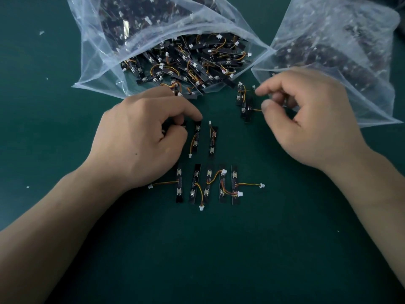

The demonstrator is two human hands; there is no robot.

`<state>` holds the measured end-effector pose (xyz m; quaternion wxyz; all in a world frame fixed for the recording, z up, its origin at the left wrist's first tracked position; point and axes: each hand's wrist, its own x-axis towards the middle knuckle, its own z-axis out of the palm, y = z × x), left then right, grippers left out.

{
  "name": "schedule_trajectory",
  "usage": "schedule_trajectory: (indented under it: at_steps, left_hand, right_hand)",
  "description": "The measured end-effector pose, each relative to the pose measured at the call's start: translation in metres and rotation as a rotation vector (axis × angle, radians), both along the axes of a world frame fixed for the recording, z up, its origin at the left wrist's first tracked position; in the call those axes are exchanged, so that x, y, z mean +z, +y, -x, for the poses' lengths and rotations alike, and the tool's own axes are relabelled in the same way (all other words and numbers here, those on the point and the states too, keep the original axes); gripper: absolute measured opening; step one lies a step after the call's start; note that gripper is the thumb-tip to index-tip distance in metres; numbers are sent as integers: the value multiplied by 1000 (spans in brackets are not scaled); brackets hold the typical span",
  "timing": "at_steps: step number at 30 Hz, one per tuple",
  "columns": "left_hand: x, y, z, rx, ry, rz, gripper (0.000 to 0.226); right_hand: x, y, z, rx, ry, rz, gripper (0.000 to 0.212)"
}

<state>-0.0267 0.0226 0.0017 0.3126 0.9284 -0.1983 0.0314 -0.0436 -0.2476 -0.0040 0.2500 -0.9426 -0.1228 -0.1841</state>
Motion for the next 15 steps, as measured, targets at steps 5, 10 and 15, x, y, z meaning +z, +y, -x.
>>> schedule_trajectory:
  at_steps: [5,10,15]
  left_hand:
    - [-1,1,-1,-2,-2,-3,45]
    - [-1,1,-1,1,-3,-5,46]
    - [0,1,-1,-6,-6,-4,44]
  right_hand:
    - [-3,9,2,-30,141,-4,25]
    - [-1,11,3,-37,154,17,23]
    - [1,13,3,-72,164,103,41]
